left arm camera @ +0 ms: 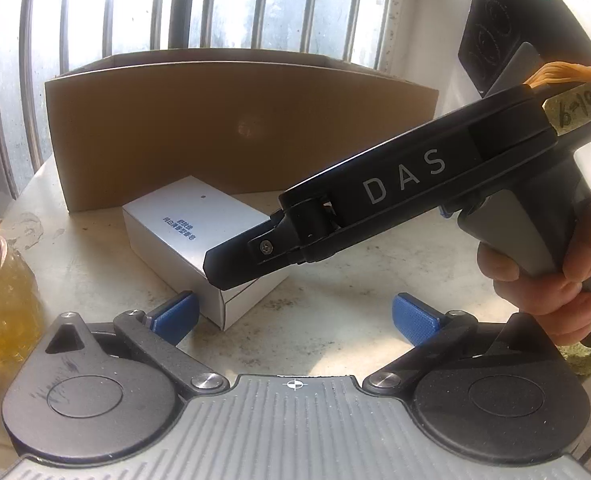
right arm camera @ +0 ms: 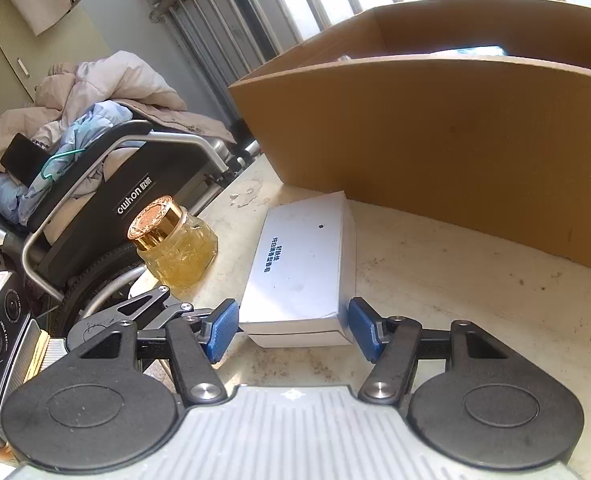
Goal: Organize objects
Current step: 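Withdraw the right gripper and move it to the small white box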
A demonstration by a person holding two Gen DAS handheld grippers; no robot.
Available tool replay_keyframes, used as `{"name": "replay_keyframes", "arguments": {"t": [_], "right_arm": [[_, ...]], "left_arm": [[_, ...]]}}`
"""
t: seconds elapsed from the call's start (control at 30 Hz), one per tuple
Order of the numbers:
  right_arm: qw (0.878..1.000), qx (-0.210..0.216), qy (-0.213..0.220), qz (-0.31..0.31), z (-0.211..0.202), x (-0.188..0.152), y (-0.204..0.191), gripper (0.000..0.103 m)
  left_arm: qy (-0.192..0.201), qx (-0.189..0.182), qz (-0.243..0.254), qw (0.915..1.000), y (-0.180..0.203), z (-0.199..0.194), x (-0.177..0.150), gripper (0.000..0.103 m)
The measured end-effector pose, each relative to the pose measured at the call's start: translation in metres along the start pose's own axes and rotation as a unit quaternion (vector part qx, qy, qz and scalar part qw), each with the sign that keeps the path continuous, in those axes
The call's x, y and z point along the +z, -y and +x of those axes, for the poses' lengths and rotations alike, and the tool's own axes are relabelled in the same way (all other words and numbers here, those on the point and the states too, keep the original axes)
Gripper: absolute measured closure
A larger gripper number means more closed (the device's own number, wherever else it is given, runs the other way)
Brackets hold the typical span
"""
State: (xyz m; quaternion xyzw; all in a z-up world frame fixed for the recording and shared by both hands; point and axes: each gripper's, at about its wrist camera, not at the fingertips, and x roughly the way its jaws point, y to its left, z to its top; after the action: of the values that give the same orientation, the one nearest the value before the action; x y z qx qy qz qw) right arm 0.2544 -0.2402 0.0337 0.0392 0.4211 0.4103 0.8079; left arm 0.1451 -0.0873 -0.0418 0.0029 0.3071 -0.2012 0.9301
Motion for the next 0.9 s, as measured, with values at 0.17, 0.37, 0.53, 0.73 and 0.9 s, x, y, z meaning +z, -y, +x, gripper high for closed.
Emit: {"name": "replay_keyframes", "arguments": {"t": [0.17, 0.37, 0.53, 0.73, 0.9], "right_arm": [[0.998, -0.026, 0.033, 0.046, -0.032, -0.019, 0.026, 0.039], [0.981, -0.009, 0.099, 0.165, -0.071, -0.044, 0.068, 0.039], [0.967, 0.023, 0.124, 0.223, -0.083, -0.055, 0.082, 0.038], [0.956, 0.074, 0.107, 0.262, -0.068, -0.051, 0.086, 0.027], [0.945, 0.097, 0.092, 0.298, -0.053, -0.048, 0.093, 0.024]], "left_arm": [[-0.012, -0.065, 0.033, 0.9973, 0.036, 0.009, -0.003, 0.0], [0.008, -0.094, 0.054, 0.9941, 0.048, -0.003, 0.0, 0.001], [0.038, -0.035, 0.056, 0.9971, 0.021, -0.003, 0.022, 0.0], [0.021, -0.028, 0.015, 0.9993, -0.013, 0.014, 0.051, 0.0], [0.008, -0.063, -0.005, 0.998, -0.027, 0.028, 0.059, 0.0]]}}
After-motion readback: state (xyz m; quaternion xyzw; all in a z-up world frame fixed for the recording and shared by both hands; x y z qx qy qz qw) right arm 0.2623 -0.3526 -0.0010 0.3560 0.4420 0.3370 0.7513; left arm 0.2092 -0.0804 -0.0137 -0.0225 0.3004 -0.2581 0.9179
